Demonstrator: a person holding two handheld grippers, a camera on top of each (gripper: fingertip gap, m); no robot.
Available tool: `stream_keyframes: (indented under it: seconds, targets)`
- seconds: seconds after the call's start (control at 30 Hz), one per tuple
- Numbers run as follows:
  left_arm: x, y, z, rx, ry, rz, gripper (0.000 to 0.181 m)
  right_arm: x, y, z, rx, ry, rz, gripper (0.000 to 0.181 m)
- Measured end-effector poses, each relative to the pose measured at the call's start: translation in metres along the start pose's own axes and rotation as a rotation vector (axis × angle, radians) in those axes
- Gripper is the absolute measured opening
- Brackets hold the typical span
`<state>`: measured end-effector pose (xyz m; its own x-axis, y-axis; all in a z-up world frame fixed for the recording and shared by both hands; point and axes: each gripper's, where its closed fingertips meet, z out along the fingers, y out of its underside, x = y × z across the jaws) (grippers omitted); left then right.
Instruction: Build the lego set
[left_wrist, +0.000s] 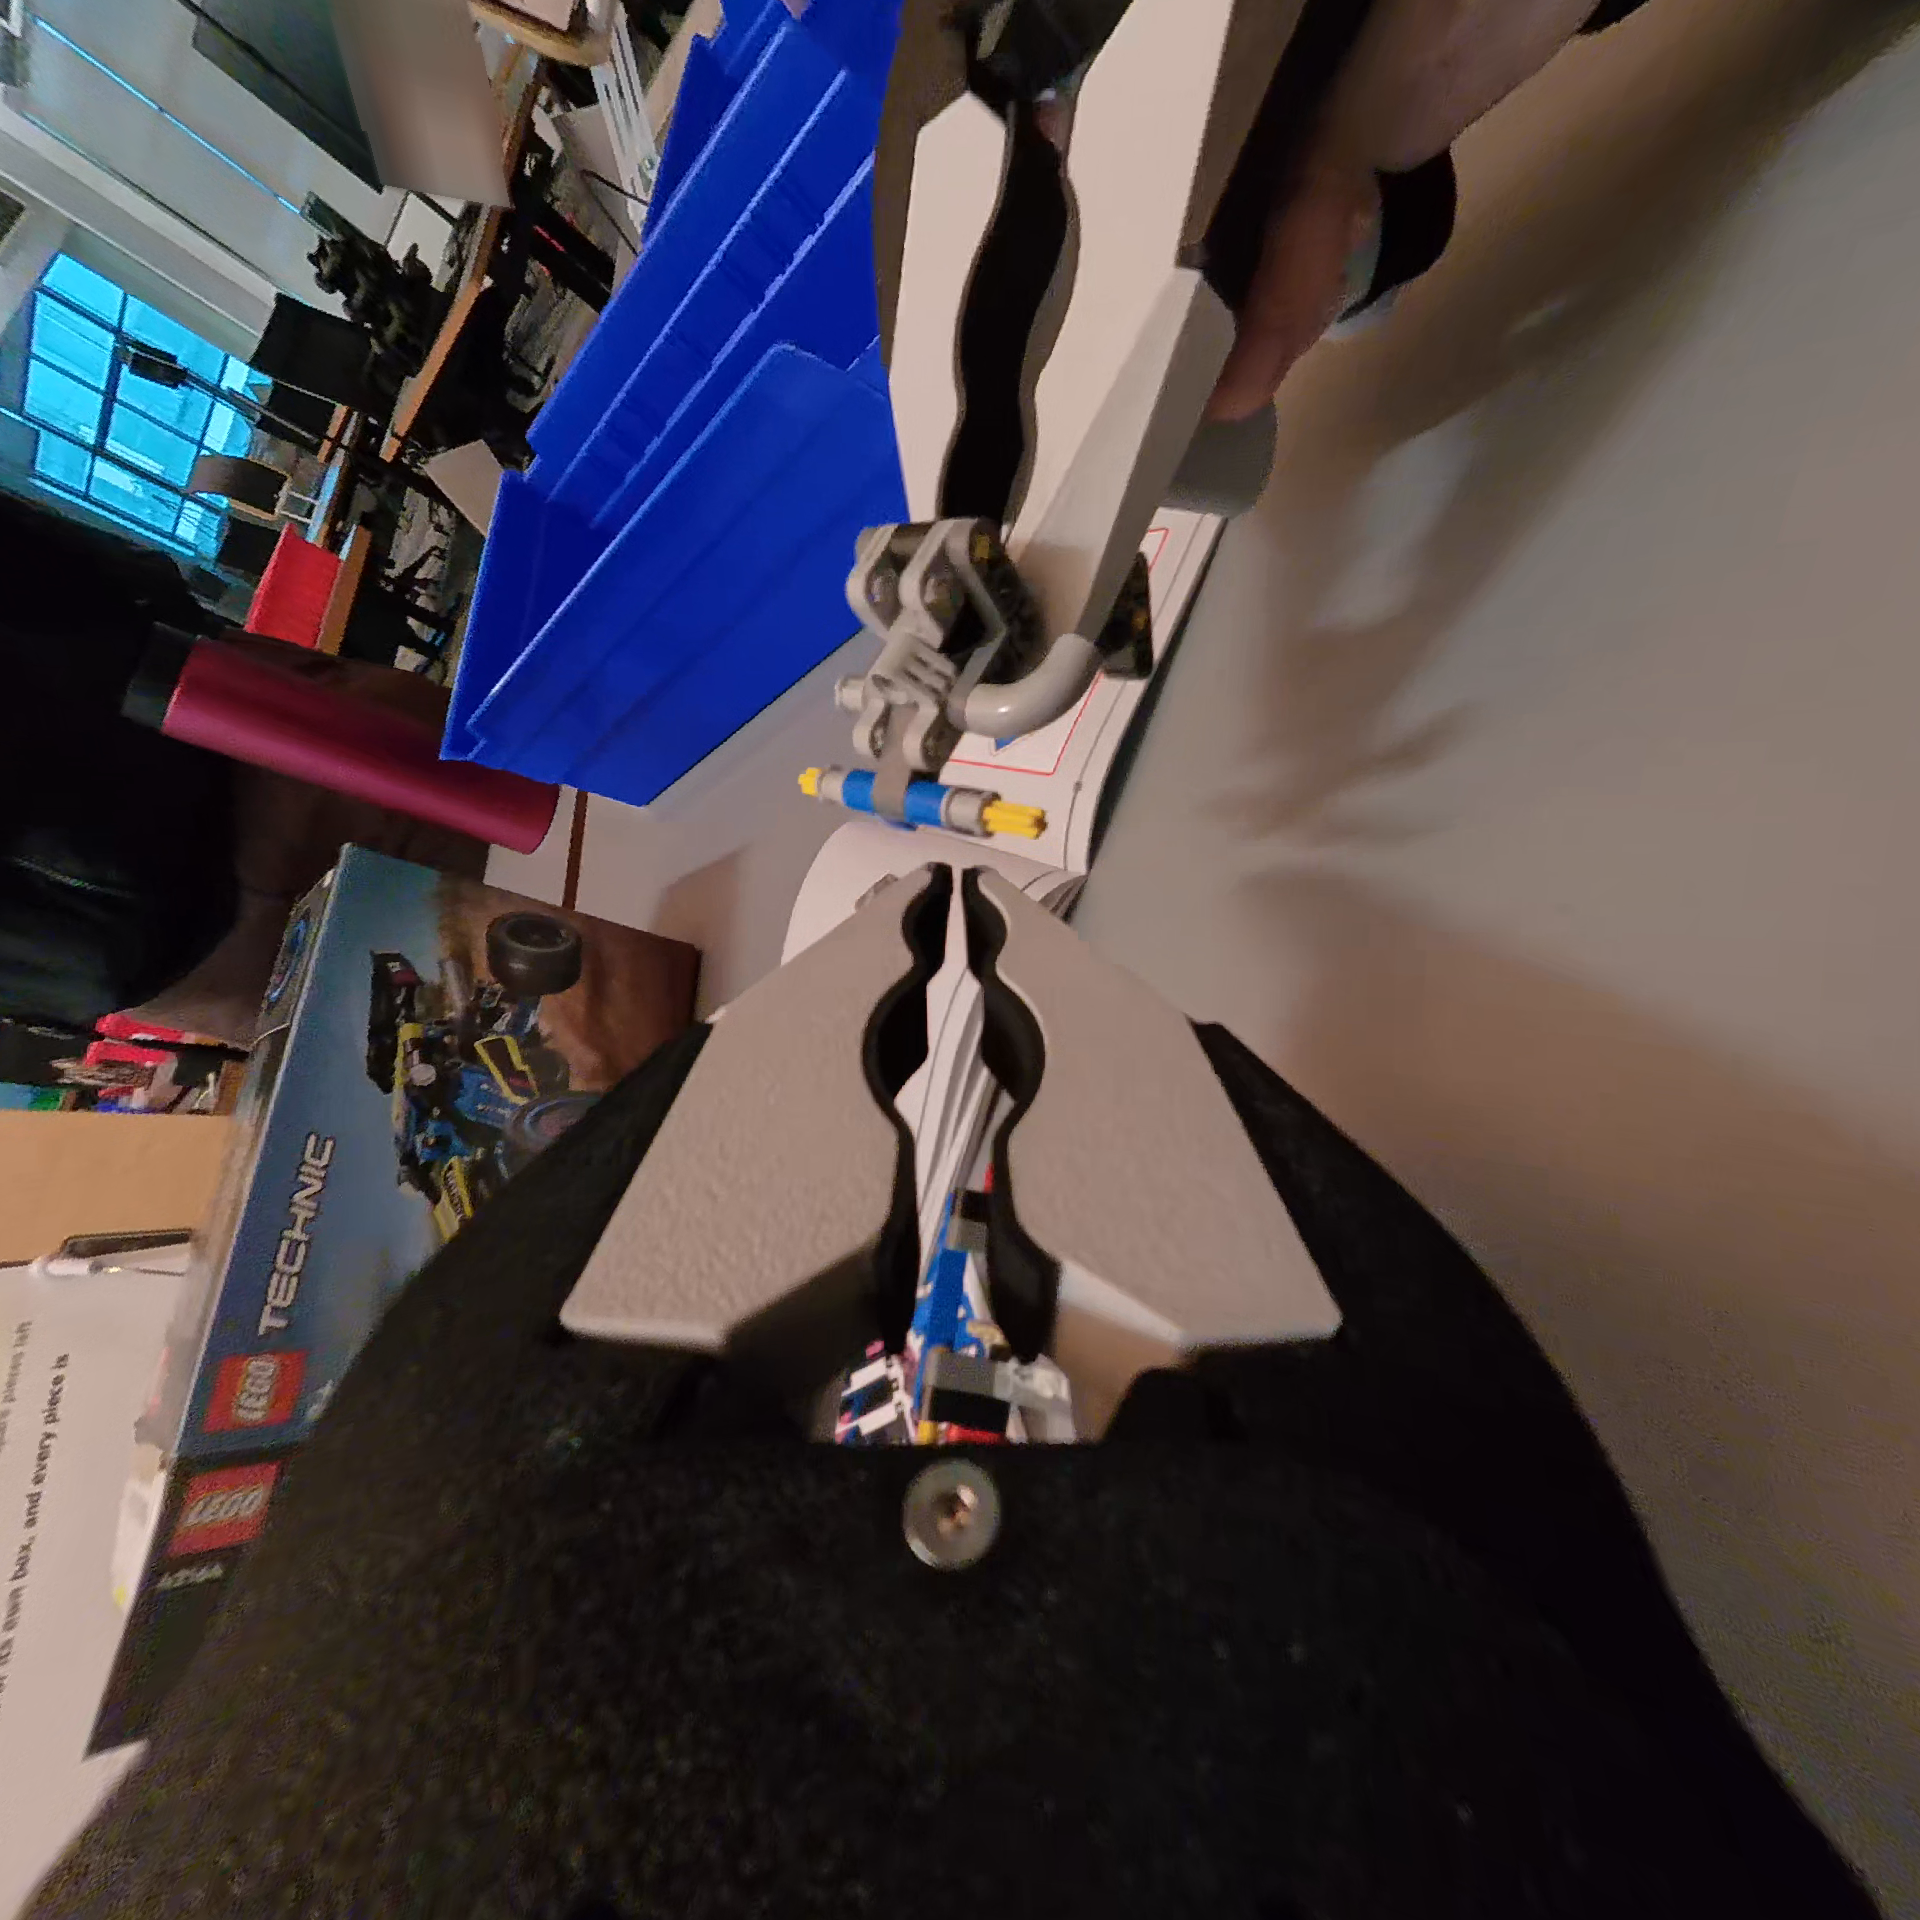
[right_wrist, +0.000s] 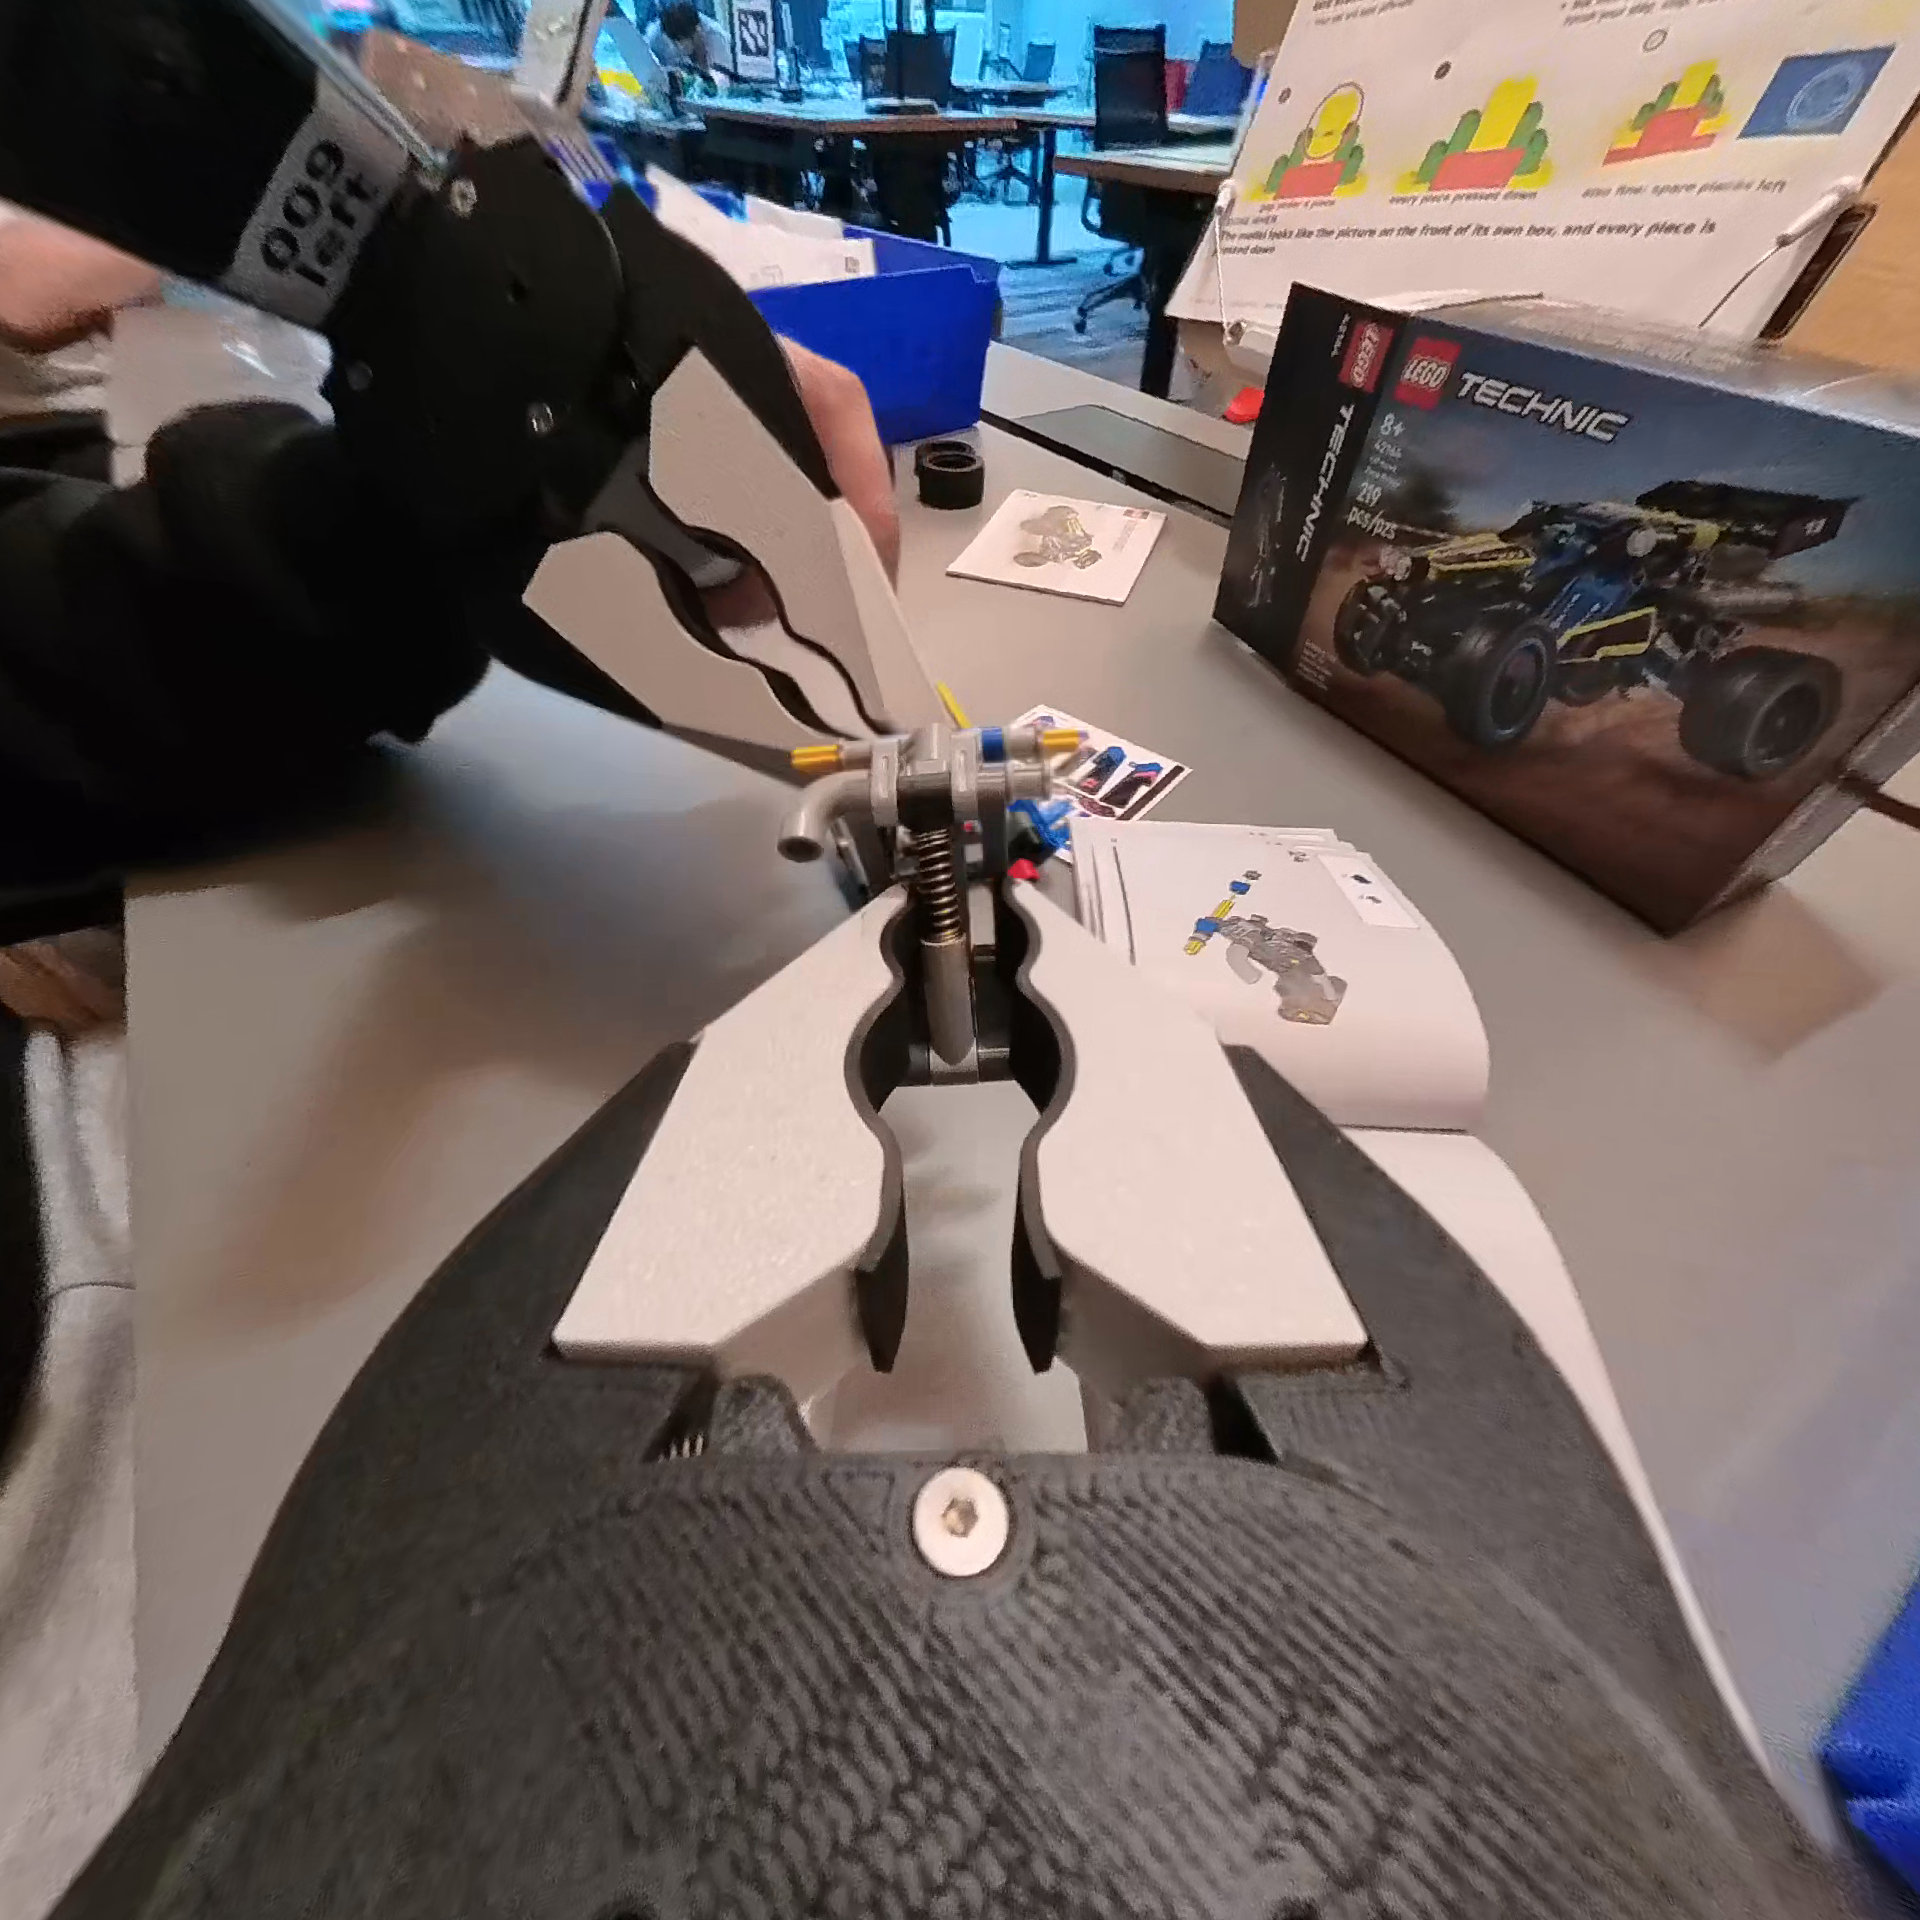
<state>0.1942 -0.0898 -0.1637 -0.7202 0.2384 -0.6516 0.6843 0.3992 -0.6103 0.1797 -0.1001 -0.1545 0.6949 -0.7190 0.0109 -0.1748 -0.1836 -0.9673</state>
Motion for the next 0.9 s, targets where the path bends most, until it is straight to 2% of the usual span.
stream_keyframes:
  seconds: [0.17, 0.33, 0.4, 0.47, 0.63, 0.9]
  targets:
    - [-0.007, -0.007, 0.002, 0.02, -0.078, -0.05, 0.007, 0.011, -0.008, -0.002, 0.074, 0.034, 0.152, 0.01]
    - [-0.046, -0.045, 0.0, 0.197, -0.313, -0.267, 0.011, 0.036, -0.043, -0.016, 0.422, 0.039, 0.419, 0.01]
    - [-0.065, -0.053, 0.0, 0.225, -0.417, -0.374, 0.018, 0.036, -0.054, -0.019, 0.544, -0.019, 0.508, 0.01]
    - [-0.079, -0.059, 0.0, 0.241, -0.501, -0.399, 0.024, 0.031, -0.062, -0.02, 0.612, -0.063, 0.546, 0.01]
    - [-0.085, -0.06, 0.006, 0.182, -0.553, -0.338, 0.022, 0.023, -0.069, -0.028, 0.666, -0.133, 0.562, 0.01]
    - [-0.088, -0.052, 0.001, 0.021, -0.636, -0.193, 0.018, 0.025, -0.062, -0.025, 0.644, -0.099, 0.494, 0.01]
